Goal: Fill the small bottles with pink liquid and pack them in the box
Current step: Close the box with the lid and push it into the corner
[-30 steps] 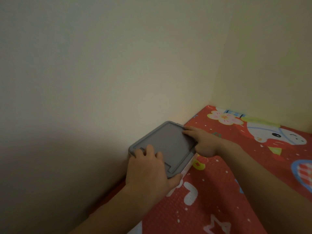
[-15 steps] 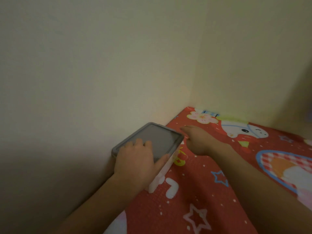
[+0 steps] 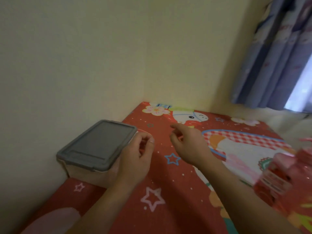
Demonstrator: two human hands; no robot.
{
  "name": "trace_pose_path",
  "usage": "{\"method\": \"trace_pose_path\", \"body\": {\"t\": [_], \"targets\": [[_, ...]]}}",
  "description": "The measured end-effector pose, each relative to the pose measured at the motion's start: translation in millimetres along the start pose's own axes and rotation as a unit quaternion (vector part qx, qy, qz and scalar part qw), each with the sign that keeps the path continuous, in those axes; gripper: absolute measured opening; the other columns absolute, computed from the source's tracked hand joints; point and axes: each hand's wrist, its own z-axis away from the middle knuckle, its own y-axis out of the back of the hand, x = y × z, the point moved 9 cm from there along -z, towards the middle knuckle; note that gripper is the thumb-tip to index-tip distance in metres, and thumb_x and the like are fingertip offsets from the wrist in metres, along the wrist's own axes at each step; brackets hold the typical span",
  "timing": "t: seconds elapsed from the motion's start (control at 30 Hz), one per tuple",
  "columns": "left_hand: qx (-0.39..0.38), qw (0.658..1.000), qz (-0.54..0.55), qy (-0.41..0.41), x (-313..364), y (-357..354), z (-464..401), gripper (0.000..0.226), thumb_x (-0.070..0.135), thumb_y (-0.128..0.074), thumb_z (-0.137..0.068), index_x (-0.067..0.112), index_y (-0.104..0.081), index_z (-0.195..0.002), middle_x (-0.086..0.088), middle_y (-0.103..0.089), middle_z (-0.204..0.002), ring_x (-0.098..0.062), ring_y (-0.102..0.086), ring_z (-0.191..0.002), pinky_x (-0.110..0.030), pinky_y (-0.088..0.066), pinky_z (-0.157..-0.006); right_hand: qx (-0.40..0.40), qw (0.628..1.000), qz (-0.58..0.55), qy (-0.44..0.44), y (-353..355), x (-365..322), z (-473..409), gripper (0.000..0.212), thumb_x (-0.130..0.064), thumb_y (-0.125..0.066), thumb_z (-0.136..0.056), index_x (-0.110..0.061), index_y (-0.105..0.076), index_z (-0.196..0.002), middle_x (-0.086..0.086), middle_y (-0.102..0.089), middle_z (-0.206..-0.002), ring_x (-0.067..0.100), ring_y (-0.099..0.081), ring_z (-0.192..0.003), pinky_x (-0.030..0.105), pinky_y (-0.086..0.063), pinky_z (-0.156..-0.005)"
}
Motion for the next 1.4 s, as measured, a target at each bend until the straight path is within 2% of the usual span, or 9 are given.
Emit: {"method": "trace_pose_path", "body": {"t": [0.2, 0.37, 0.53, 0.73, 0.9, 1.03, 1.13, 1.2, 1.4], "targets": [[-0.043, 0.997, 0.056, 0.019, 0.4, -49.9, 14.3, 0.026, 0.047, -0.046, -0.094, 0.035, -0.064, -0.080, 0.008, -0.070, -0.070, -0.004, -0.064, -0.059, -0.024, -0.050, -0.058, 0.070, 0.996, -0.008, -0.062, 34.0, 30.5, 54.7, 0.015, -0.025, -0.060, -0.095, -0.016, -0.072, -0.096, -0.003, -0.073, -0.081, 0.013, -0.066, -0.073, 0.035, -0.055, -0.068], [-0.098, 0.987, 0.109, 0.057, -0.6, -95.5, 29.4, 0.032, 0.043, -0.047, -0.098, 0.027, -0.064, -0.075, -0.001, -0.064, -0.057, -0.007, -0.048, -0.041, -0.030, -0.039, -0.048, 0.102, 0.988, -0.019, -0.116, 54.8, 59.8, 102.3, 0.031, -0.034, -0.054, -0.097, -0.012, -0.067, -0.080, 0.001, -0.068, -0.069, 0.019, -0.064, -0.067, 0.045, -0.054, -0.063], [-0.154, 0.972, 0.153, 0.087, -1.6, -139.4, 48.8, 0.033, 0.026, -0.047, -0.106, 0.021, -0.062, -0.077, -0.006, -0.065, -0.058, -0.018, -0.047, -0.033, -0.025, -0.037, -0.040, 0.153, 0.976, 0.004, -0.153, 87.0, 88.0, 141.8, 0.031, -0.036, -0.054, -0.097, -0.016, -0.064, -0.075, -0.003, -0.065, -0.061, 0.014, -0.062, -0.058, 0.044, -0.051, -0.054], [-0.174, 0.972, 0.145, 0.070, 9.0, -173.3, 56.7, 0.030, 0.017, -0.047, -0.105, 0.016, -0.062, -0.079, -0.004, -0.065, -0.064, -0.005, -0.049, -0.046, -0.026, -0.039, -0.053, 0.229, 0.958, 0.065, -0.163, 122.6, 104.9, 176.2, 0.015, -0.023, -0.066, -0.093, -0.030, -0.059, -0.081, -0.019, -0.057, -0.061, 0.003, -0.060, -0.063, 0.019, -0.041, -0.047], [-0.200, 0.970, 0.131, 0.051, 20.1, -204.0, 64.3, 0.026, 0.017, -0.045, -0.105, 0.024, -0.064, -0.089, 0.004, -0.066, -0.075, -0.003, -0.050, -0.053, -0.025, -0.042, -0.058, 0.276, 0.944, 0.052, -0.176, 139.4, 122.1, 202.1, 0.006, -0.022, -0.069, -0.090, -0.023, -0.063, -0.089, -0.010, -0.060, -0.059, 0.010, -0.059, -0.056, 0.032, -0.043, -0.042], [-0.248, 0.954, 0.150, 0.073, 27.8, -231.8, 72.4, 0.026, 0.016, -0.042, -0.106, 0.033, -0.061, -0.104, 0.007, -0.067, -0.091, -0.006, -0.063, -0.073, -0.030, -0.051, -0.061, 0.317, 0.926, 0.066, -0.195, 153.7, 131.5, 221.6, 0.021, -0.043, -0.061, -0.088, -0.028, -0.049, -0.079, -0.009, -0.049, -0.051, 0.009, -0.056, -0.056, 0.016, -0.029, -0.041], [-0.297, 0.939, 0.151, 0.087, 34.1, -253.5, 78.4, 0.026, 0.017, -0.041, -0.107, 0.036, -0.056, -0.119, 0.010, -0.063, -0.112, -0.002, -0.062, -0.101, -0.034, -0.056, -0.085, 0.350, 0.906, 0.077, -0.223, 162.3, 143.9, 237.4, 0.033, -0.051, -0.059, -0.083, -0.024, -0.042, -0.078, -0.008, -0.044, -0.051, 0.011, -0.046, -0.044, 0.022, -0.027, -0.041], [-0.334, 0.927, 0.143, 0.089, 37.9, -267.8, 82.6, 0.033, 0.017, -0.040, -0.107, 0.040, -0.048, -0.129, 0.009, -0.057, -0.128, -0.007, -0.055, -0.118, -0.032, -0.048, -0.097, 0.365, 0.892, 0.080, -0.253, 164.5, 156.9, 248.1, 0.035, -0.049, -0.065, -0.082, -0.024, -0.041, -0.082, -0.009, -0.043, -0.059, 0.009, -0.045, -0.050, 0.028, -0.030, -0.045], [-0.442, 0.882, 0.113, 0.118, 46.1, -306.4, 101.1, 0.081, -0.005, -0.038, -0.096, 0.040, -0.012, -0.157, 0.007, -0.026, -0.160, -0.014, -0.031, -0.144, -0.029, -0.037, -0.100, 0.364, 0.882, 0.100, -0.283, 164.6, 182.7, 264.2, 0.062, -0.054, -0.070, -0.075, -0.014, -0.047, -0.117, -0.002, -0.049, -0.103, 0.020, -0.052, -0.092, 0.042, -0.049, -0.075]]}}
